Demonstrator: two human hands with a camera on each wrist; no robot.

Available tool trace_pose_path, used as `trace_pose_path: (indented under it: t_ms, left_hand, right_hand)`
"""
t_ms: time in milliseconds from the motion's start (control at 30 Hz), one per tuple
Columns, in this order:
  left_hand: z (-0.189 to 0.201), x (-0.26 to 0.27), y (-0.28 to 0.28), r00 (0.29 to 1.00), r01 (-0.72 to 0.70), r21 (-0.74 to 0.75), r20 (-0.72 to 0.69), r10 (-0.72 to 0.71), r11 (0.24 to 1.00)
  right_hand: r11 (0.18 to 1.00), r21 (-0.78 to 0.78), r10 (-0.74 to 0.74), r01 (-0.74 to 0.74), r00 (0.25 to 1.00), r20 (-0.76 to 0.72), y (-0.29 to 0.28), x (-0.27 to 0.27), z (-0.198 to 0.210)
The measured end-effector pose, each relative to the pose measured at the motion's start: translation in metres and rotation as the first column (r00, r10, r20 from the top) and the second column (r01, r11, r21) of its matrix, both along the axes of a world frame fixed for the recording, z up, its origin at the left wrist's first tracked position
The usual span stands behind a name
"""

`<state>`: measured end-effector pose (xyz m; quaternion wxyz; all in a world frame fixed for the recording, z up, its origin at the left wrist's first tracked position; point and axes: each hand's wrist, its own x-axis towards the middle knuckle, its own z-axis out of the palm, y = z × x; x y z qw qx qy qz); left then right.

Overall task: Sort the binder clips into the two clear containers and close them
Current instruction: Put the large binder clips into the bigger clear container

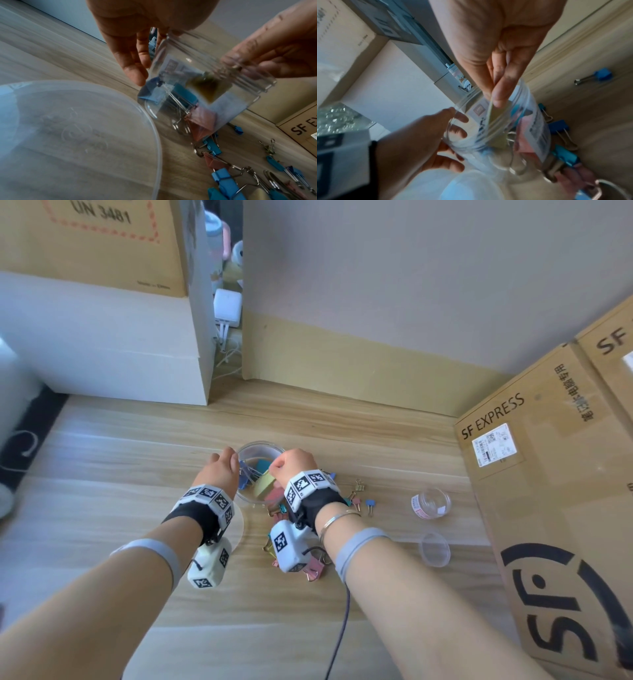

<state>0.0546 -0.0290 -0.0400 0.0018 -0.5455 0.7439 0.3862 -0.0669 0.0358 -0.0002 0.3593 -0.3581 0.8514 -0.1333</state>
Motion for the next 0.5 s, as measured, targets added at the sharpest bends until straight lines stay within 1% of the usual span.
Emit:
trace_pose_path:
  t_ms: [33, 100, 167, 200, 233, 267, 300, 333, 400, 433, 500]
  left_hand:
    - [0.000, 0.000, 0.000, 1.000, -0.003, 0.002, -0.001, 0.003, 1.000]
    - [0.001, -0.001, 0.001, 1.000, 0.000, 0.005, 0.003, 0.000, 1.000]
    - [0.002, -0.001, 0.002, 1.000, 0.010, 0.003, 0.015, -0.010, 1.000]
    - [0.003, -0.002, 0.002, 1.000, 0.018, 0.001, 0.023, -0.018, 1.000]
    - [0.004, -0.001, 0.004, 0.999, 0.027, -0.002, 0.029, -0.027, 1.000]
    - [0.005, -0.001, 0.005, 0.999, 0.035, -0.008, 0.029, -0.035, 0.999]
    - [0.005, 0.000, 0.006, 0.999, 0.041, -0.017, 0.026, -0.041, 0.999]
    - [0.006, 0.001, 0.007, 0.999, 0.045, -0.022, 0.022, -0.044, 0.999]
    - [0.006, 0.002, 0.010, 0.998, 0.055, -0.028, 0.023, -0.055, 0.998]
    - [0.007, 0.003, 0.011, 0.998, 0.064, -0.030, 0.029, -0.063, 0.997]
    - [0.009, 0.002, 0.015, 0.996, 0.081, -0.023, 0.046, -0.080, 0.996]
  right_hand:
    - [1.000, -0.004, 0.000, 0.000, 1.000, 0.015, 0.001, 0.000, -0.001]
    - [0.997, -0.076, -0.019, 0.020, 1.000, 0.010, 0.007, -0.005, -0.001]
    - [0.983, -0.166, -0.085, 0.081, 0.996, -0.017, 0.020, -0.016, 0.001]
    - [0.978, -0.174, -0.119, 0.110, 0.992, -0.043, 0.028, -0.024, -0.001]
    - [0.981, -0.146, -0.144, 0.131, 0.987, -0.078, 0.038, -0.033, -0.003]
    - [0.989, -0.067, -0.138, 0.131, 0.984, -0.113, 0.049, -0.041, -0.008]
    - [0.993, 0.039, -0.102, 0.109, 0.985, -0.136, 0.062, -0.050, -0.012]
    - [0.984, 0.160, -0.059, 0.079, 0.991, -0.123, 0.074, -0.057, -0.018]
    - [0.941, 0.338, 0.000, 0.009, 1.000, -0.026, 0.098, -0.064, -0.027]
    - [0.926, 0.375, 0.034, -0.033, 0.999, 0.005, 0.107, -0.066, -0.035]
    - [0.907, 0.404, 0.138, -0.120, 0.990, -0.015, 0.119, -0.063, -0.044]
